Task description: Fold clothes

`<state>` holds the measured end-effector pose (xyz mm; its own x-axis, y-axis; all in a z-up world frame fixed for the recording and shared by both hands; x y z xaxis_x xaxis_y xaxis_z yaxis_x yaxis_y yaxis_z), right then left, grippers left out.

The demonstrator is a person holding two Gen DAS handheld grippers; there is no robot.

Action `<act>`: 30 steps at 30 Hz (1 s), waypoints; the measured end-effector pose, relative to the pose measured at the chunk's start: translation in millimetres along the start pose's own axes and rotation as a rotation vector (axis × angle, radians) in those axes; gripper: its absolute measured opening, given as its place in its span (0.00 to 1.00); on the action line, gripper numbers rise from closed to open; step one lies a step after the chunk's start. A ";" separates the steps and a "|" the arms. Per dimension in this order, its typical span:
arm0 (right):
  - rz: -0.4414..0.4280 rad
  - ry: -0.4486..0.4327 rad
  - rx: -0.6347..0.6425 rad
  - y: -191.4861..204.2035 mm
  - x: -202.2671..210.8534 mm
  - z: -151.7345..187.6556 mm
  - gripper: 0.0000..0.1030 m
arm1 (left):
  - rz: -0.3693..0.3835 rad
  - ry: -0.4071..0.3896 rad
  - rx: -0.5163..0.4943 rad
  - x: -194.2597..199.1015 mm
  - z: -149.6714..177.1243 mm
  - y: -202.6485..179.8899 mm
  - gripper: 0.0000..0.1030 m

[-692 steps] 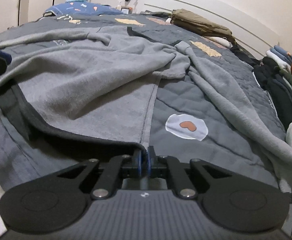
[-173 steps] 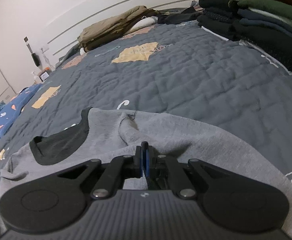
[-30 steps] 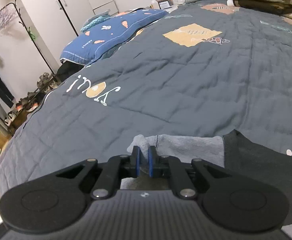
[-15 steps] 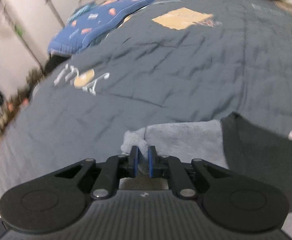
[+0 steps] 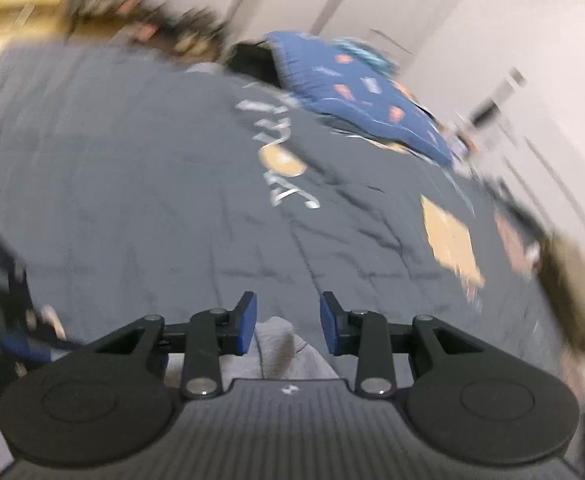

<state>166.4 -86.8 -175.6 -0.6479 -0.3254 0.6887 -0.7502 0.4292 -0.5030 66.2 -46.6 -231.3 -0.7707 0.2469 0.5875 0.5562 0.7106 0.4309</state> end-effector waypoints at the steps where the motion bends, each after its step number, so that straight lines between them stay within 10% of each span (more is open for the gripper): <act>1: -0.003 0.012 0.038 4.2 -5.3 -0.5 0.32 | -0.001 0.005 -0.009 -1.3 1.1 -1.5 0.07; 9: -0.012 0.106 0.229 24.1 -35.4 5.5 0.31 | -0.002 0.018 -0.023 -3.6 4.2 -5.1 0.07; 14: 0.029 0.111 0.317 33.5 -44.6 16.8 0.09 | -0.003 0.023 -0.032 -4.0 4.8 -5.0 0.07; 26: -0.135 0.025 -0.965 -94.5 -45.9 63.1 0.05 | -0.010 0.007 -0.081 -1.4 7.4 -11.0 0.07; 30: -0.167 0.050 -0.963 -88.8 -42.3 68.5 0.05 | -0.087 -0.038 -0.107 -6.8 9.8 -18.0 0.12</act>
<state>251.5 -168.9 -195.8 -0.5200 -0.4183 0.7447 -0.3888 0.8922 0.2297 58.4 -54.6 -249.7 -0.8273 0.2136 0.5196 0.5154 0.6566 0.5506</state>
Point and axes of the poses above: each gripper's, at about its wrist camera, not at the fingertips, and x roughly against the way its jaws point, y to its left, z to its underside, the point moved 1 cm from there along -x, roughly the way its jaws point, and after that the axes turned 2 degrees about -z, right-handed, at the moved point
